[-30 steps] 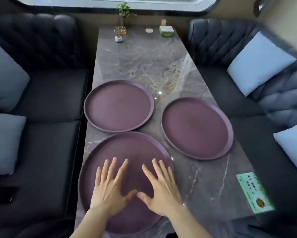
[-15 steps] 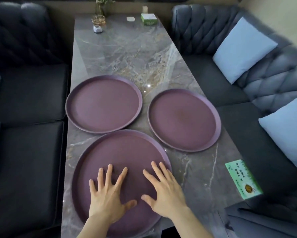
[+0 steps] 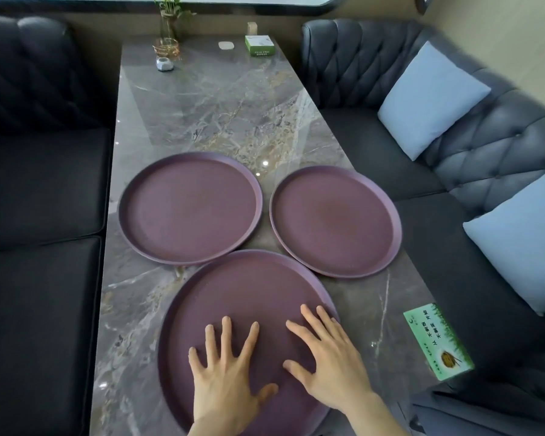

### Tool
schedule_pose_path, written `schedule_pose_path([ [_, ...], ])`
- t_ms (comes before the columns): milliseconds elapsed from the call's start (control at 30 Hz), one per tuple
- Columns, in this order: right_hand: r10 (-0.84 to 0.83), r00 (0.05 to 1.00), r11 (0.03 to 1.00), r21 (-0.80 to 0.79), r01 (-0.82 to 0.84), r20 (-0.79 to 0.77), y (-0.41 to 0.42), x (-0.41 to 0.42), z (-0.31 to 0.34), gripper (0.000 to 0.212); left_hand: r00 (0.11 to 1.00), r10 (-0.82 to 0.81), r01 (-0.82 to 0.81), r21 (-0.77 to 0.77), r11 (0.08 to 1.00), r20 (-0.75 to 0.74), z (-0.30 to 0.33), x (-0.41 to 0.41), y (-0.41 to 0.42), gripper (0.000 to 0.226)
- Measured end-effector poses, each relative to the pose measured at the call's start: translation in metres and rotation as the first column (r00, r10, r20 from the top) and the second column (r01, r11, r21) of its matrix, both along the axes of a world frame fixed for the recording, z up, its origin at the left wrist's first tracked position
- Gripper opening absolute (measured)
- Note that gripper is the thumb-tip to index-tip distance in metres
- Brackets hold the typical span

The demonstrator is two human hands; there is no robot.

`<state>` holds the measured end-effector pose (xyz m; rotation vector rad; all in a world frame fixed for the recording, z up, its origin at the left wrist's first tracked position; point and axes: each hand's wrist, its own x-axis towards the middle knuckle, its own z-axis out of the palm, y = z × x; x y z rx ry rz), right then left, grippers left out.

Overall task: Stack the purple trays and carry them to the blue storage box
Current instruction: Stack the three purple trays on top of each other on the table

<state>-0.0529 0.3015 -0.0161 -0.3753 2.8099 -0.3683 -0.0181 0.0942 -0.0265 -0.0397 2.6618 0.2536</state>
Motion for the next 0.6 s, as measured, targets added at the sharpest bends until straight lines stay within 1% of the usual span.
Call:
schedule_pose_path([
  [67, -0.022, 1.0, 1.0, 0.007, 0.022, -0.002, 0.003, -0.004, -0.002, 0.069, 0.999, 0.002, -0.001, 0.016, 1.0, -0.039, 0.005, -0.004, 0.001, 0.101],
  [100, -0.051, 0.998, 0.999, 0.001, 0.051, -0.022, 0.002, -0.007, -0.002, 0.066, 0.997, 0.021, -0.018, 0.049, 0.999, -0.08, 0.009, -0.007, -0.001, 0.093],
  [133, -0.101, 0.993, 0.995, -0.017, 0.1, -0.052, 0.0, -0.011, -0.002, 0.062, 0.989, 0.076, -0.063, 0.107, 0.992, -0.124, 0.015, -0.012, -0.006, 0.084],
  [167, -0.167, 0.983, 0.986, -0.041, 0.164, -0.081, -0.002, -0.017, 0.001, 0.058, 0.966, 0.166, -0.133, 0.17, 0.976, -0.198, 0.016, -0.02, -0.012, 0.075],
  [200, -0.234, 0.967, 0.971, -0.07, 0.228, -0.097, -0.006, -0.026, 0.006, 0.052, 0.921, 0.284, -0.228, 0.224, 0.948, -0.265, 0.019, -0.029, -0.021, 0.066],
  [233, -0.292, 0.952, 0.953, -0.114, 0.281, -0.093, -0.01, -0.038, 0.012, 0.045, 0.851, 0.416, -0.332, 0.285, 0.899, -0.32, 0.02, -0.04, -0.03, 0.058],
  [267, -0.335, 0.939, 0.931, -0.179, 0.318, -0.072, -0.014, -0.051, 0.018, 0.039, 0.765, 0.556, -0.44, 0.366, 0.82, -0.325, 0.022, -0.053, -0.041, 0.049],
  [300, -0.364, 0.931, 0.904, -0.255, 0.344, -0.033, -0.02, -0.065, 0.025, 0.034, 0.656, 0.694, -0.539, 0.458, 0.706, -0.297, 0.024, -0.065, -0.052, 0.043],
  [333, -0.382, 0.924, 0.869, -0.332, 0.367, 0.02, -0.026, -0.08, 0.032, 0.031, 0.542, 0.808, -0.623, 0.533, 0.572, -0.233, 0.027, -0.078, -0.063, 0.041],
  [367, -0.395, 0.915, 0.825, -0.409, 0.391, 0.078, -0.033, -0.096, 0.038, 0.029, 0.439, 0.883, -0.676, 0.588, 0.445, -0.165, 0.028, -0.091, -0.075, 0.042],
  [433, -0.418, 0.885, 0.716, -0.524, 0.461, 0.207, -0.047, -0.127, 0.047, 0.032, 0.314, 0.949, -0.741, 0.618, 0.262, -0.025, 0.03, -0.114, -0.095, 0.052],
  [500, -0.416, 0.84, 0.623, -0.564, 0.542, 0.347, -0.061, -0.156, 0.051, 0.043, 0.227, 0.966, -0.771, 0.63, 0.098, 0.127, 0.029, -0.137, -0.112, 0.069],
  [533, -0.398, 0.812, 0.585, -0.563, 0.584, 0.428, -0.068, -0.169, 0.051, 0.051, 0.182, 0.959, -0.759, 0.652, -0.002, 0.216, 0.03, -0.149, -0.118, 0.077],
  [567, -0.368, 0.779, 0.55, -0.556, 0.623, 0.508, -0.074, -0.181, 0.05, 0.06, 0.142, 0.94, -0.723, 0.681, -0.116, 0.311, 0.03, -0.16, -0.122, 0.078],
  [600, -0.332, 0.741, 0.519, -0.543, 0.66, 0.583, -0.081, -0.191, 0.048, 0.069, 0.137, 0.908, -0.681, 0.704, -0.204, 0.395, 0.033, -0.168, -0.123, 0.064],
])
